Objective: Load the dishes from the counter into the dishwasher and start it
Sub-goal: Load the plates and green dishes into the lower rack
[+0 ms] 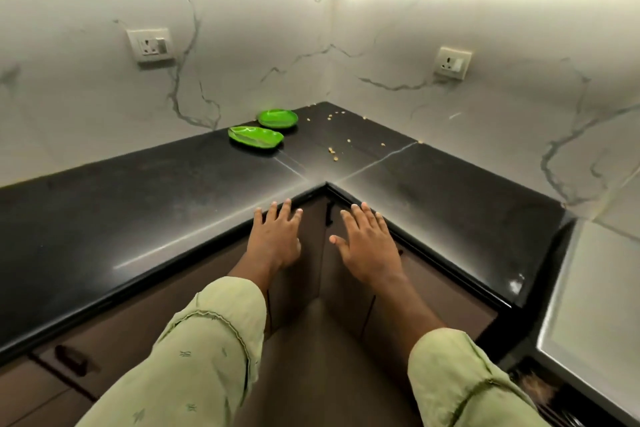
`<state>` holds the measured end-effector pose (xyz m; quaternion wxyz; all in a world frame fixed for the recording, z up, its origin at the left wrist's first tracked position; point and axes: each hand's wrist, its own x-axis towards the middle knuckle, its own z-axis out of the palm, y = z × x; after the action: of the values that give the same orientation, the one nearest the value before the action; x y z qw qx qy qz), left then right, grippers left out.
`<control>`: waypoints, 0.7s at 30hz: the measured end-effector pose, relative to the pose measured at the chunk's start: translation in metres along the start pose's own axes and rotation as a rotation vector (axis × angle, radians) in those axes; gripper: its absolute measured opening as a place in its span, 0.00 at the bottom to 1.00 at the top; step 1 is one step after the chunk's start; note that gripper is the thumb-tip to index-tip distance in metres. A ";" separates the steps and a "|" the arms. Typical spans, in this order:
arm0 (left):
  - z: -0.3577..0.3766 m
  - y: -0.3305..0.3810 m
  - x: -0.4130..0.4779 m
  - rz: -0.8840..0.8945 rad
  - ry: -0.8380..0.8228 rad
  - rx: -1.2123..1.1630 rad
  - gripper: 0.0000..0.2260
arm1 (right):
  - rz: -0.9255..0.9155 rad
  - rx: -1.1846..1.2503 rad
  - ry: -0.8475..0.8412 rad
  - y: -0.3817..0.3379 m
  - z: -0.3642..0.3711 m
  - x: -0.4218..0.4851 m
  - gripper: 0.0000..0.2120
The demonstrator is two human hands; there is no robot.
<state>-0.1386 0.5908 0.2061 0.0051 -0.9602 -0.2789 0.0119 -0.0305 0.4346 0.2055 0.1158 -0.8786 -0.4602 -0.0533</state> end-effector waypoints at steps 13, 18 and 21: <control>0.027 -0.145 0.134 -0.025 -0.047 -0.097 0.30 | 0.013 0.009 -0.027 -0.067 0.063 0.176 0.31; 0.036 -0.175 0.171 -0.038 -0.087 -0.107 0.31 | -0.001 0.014 -0.073 -0.076 0.085 0.219 0.31; 0.041 -0.185 0.189 -0.041 -0.112 -0.107 0.32 | -0.002 0.024 -0.093 -0.076 0.097 0.249 0.31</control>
<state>-0.0789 0.8484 0.1642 -0.0617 -0.9511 -0.2986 0.0505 0.0476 0.6990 0.1733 0.1049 -0.8782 -0.4666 -0.0068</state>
